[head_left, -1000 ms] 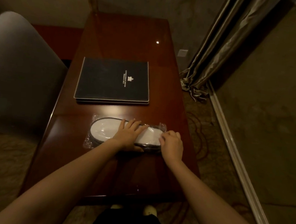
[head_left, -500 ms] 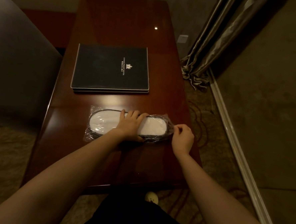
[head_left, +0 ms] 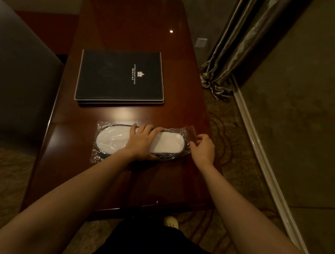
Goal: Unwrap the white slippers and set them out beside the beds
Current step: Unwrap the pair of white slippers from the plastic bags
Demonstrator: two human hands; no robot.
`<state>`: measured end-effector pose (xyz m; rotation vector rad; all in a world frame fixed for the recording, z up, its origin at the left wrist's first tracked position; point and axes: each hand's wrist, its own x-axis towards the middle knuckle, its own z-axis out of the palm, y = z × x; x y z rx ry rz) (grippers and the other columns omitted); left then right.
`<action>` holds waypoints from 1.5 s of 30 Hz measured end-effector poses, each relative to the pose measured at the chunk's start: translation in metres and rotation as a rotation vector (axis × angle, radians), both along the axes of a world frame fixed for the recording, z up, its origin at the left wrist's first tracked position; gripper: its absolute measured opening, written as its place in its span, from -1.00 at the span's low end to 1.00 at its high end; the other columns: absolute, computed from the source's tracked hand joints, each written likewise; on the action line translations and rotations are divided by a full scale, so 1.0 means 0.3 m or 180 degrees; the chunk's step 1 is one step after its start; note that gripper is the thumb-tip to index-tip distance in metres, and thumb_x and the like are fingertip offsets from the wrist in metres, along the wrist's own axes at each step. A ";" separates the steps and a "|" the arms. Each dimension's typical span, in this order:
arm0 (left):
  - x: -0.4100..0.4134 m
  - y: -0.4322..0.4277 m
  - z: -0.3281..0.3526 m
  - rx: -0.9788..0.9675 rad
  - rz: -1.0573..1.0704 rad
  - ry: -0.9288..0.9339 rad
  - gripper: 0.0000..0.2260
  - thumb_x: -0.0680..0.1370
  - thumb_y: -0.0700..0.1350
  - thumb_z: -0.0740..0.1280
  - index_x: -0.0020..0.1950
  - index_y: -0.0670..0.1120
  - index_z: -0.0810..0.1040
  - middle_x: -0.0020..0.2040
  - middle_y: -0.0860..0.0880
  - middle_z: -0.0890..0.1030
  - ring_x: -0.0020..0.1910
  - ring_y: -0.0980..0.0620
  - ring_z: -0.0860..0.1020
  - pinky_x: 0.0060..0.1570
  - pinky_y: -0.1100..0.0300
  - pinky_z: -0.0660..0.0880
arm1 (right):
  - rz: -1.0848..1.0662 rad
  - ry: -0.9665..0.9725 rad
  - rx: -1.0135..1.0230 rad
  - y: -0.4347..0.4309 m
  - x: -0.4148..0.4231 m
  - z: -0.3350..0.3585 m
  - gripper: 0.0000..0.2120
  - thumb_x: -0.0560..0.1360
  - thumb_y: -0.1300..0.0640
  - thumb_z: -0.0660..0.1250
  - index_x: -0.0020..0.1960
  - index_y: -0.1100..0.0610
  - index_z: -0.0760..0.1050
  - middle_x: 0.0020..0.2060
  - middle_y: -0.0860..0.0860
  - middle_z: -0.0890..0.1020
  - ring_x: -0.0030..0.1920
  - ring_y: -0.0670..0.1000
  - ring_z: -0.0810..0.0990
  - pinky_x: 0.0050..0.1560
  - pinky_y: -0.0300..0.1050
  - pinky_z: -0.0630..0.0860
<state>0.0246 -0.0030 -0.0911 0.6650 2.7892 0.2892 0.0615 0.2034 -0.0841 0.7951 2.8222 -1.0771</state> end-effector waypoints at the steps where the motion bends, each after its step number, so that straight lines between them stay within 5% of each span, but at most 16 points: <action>1: 0.002 -0.009 0.007 0.0072 0.0017 -0.0023 -0.08 0.23 0.27 0.43 0.47 0.09 0.07 0.39 -0.05 0.28 0.41 -0.08 0.20 0.43 -0.21 -0.10 | -0.0046 -0.0130 0.0013 0.010 0.004 -0.008 -0.78 0.48 0.17 0.31 0.11 0.18 0.49 0.03 0.11 0.60 0.07 0.10 0.55 0.01 -0.07 0.51; 8: 0.015 -0.052 0.097 0.0408 0.0039 0.0222 -0.07 0.19 0.31 0.40 0.46 0.11 0.07 0.37 -0.03 0.30 0.38 -0.06 0.22 0.40 -0.15 0.05 | -0.0413 0.0312 -0.0947 0.053 0.029 0.033 -0.85 0.49 0.26 0.29 0.03 0.23 0.57 -0.01 0.17 0.64 -0.04 0.06 0.59 -0.16 -0.25 0.42; 11: 0.019 -0.064 0.127 0.0360 0.0151 0.0323 -0.07 0.20 0.32 0.41 0.45 0.10 0.08 0.36 -0.02 0.30 0.36 -0.06 0.23 0.38 -0.13 0.08 | -0.0395 0.1008 -0.0421 0.005 0.030 0.114 -0.83 0.52 0.18 0.24 0.07 0.16 0.52 -0.02 0.03 0.57 -0.02 0.00 0.52 -0.21 -0.34 0.32; 14: 0.028 -0.075 0.155 0.0395 0.0270 0.0215 -0.06 0.20 0.30 0.43 0.46 0.11 0.06 0.39 -0.02 0.29 0.37 -0.07 0.21 0.37 -0.13 0.07 | 0.0442 0.1488 -0.0041 -0.060 0.036 0.193 -0.87 0.50 0.02 0.24 -0.01 0.04 0.48 -0.14 -0.17 0.44 -0.03 -0.05 0.45 -0.16 -0.36 0.26; 19: 0.056 -0.099 0.183 0.0482 0.0487 0.0186 -0.08 0.22 0.23 0.46 0.47 0.12 0.08 0.38 -0.02 0.29 0.37 -0.06 0.20 0.34 -0.09 0.11 | 0.1128 0.0807 0.0243 -0.088 0.053 0.209 -0.69 0.41 -0.24 0.28 -0.06 -0.03 0.36 -0.15 -0.11 0.48 -0.08 -0.08 0.39 -0.02 -0.17 0.23; 25: 0.067 -0.147 0.207 0.0529 0.0755 0.0219 -0.06 0.20 0.26 0.46 0.46 0.13 0.07 0.39 -0.04 0.27 0.37 -0.07 0.20 0.30 -0.07 0.11 | 0.1599 0.0497 -0.0286 -0.054 0.071 0.233 -0.85 0.44 -0.05 0.34 -0.21 0.00 0.45 -0.18 0.03 0.58 -0.04 0.11 0.52 0.04 0.05 0.47; 31: 0.076 -0.153 0.263 0.0701 0.0839 0.0154 -0.08 0.24 0.24 0.46 0.47 0.13 0.05 0.43 -0.03 0.23 0.41 -0.08 0.16 0.35 -0.13 0.08 | 0.1688 0.1071 -0.1025 -0.053 0.033 0.328 -0.85 0.50 0.11 0.30 -0.25 -0.02 0.47 -0.29 -0.07 0.57 -0.25 -0.14 0.54 -0.20 -0.34 0.48; 37: 0.120 -0.174 0.307 0.0484 0.0428 0.0738 -0.07 0.25 0.26 0.43 0.49 0.10 0.03 0.39 -0.01 0.26 0.38 -0.05 0.21 0.37 -0.05 0.07 | 0.1755 0.0332 -0.0950 -0.063 -0.041 0.375 -0.84 0.55 0.05 0.22 0.08 0.04 0.50 -0.16 -0.10 0.58 -0.17 -0.15 0.54 -0.19 -0.27 0.47; 42: 0.132 -0.174 0.322 0.0526 0.0443 0.0994 -0.07 0.25 0.26 0.42 0.48 0.10 0.01 0.39 -0.01 0.25 0.37 -0.05 0.20 0.39 -0.09 0.08 | 0.1927 0.0298 -0.1414 -0.106 -0.052 0.445 -0.72 0.58 0.02 0.12 -0.05 0.08 0.59 -0.11 0.08 0.64 -0.13 -0.01 0.56 -0.13 -0.25 0.49; 45: 0.130 -0.186 0.326 0.0480 0.0451 0.1165 -0.08 0.24 0.26 0.42 0.48 0.11 0.03 0.37 -0.02 0.26 0.34 -0.04 0.19 0.38 -0.09 0.07 | 0.2074 0.0303 -0.1482 -0.124 -0.051 0.467 -0.83 0.56 0.04 0.18 -0.08 -0.04 0.55 -0.08 0.04 0.64 -0.09 -0.03 0.59 -0.11 -0.22 0.53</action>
